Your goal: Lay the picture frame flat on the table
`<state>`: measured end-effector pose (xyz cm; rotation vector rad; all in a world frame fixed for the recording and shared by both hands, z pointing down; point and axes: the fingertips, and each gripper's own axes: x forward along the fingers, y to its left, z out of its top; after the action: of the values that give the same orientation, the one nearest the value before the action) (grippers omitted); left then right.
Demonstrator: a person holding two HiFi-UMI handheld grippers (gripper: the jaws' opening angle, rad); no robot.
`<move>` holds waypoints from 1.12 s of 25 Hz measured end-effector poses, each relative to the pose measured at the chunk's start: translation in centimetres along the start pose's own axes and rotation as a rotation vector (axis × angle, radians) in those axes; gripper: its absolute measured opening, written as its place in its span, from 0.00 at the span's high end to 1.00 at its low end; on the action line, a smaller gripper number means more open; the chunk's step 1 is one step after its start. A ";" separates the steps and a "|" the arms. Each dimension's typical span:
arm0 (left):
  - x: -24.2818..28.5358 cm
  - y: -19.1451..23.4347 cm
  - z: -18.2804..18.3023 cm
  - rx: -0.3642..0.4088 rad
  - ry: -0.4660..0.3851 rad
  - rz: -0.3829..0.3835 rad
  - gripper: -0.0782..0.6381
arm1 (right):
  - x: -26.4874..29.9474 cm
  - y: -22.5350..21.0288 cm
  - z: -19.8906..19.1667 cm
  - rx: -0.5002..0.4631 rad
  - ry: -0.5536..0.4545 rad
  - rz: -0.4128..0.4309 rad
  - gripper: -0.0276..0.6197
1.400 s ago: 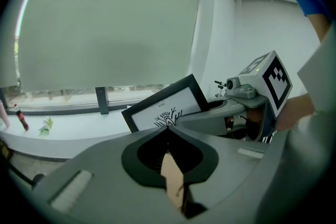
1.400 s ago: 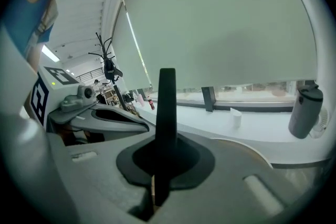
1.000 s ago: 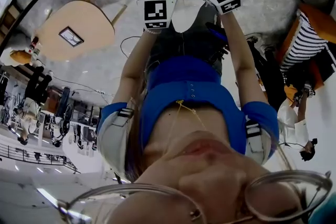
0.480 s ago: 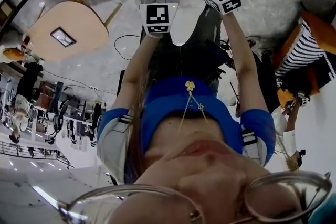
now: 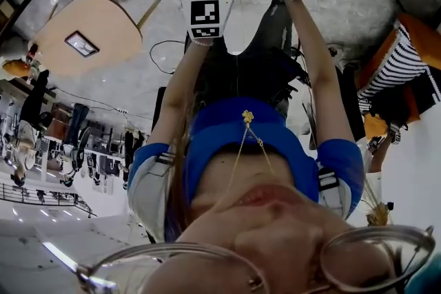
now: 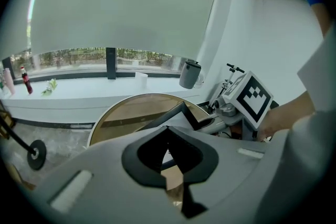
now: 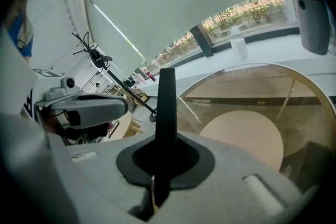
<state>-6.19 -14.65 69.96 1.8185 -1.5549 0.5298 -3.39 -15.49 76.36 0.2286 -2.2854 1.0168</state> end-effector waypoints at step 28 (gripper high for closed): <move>0.2 0.4 -1.6 0.015 0.048 0.004 0.89 | 2.9 -5.2 -5.4 0.176 0.096 -0.083 0.89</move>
<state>-6.35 -13.67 71.30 1.8007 -1.5267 0.5847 -1.10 -14.89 84.07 0.3372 -2.0844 1.1604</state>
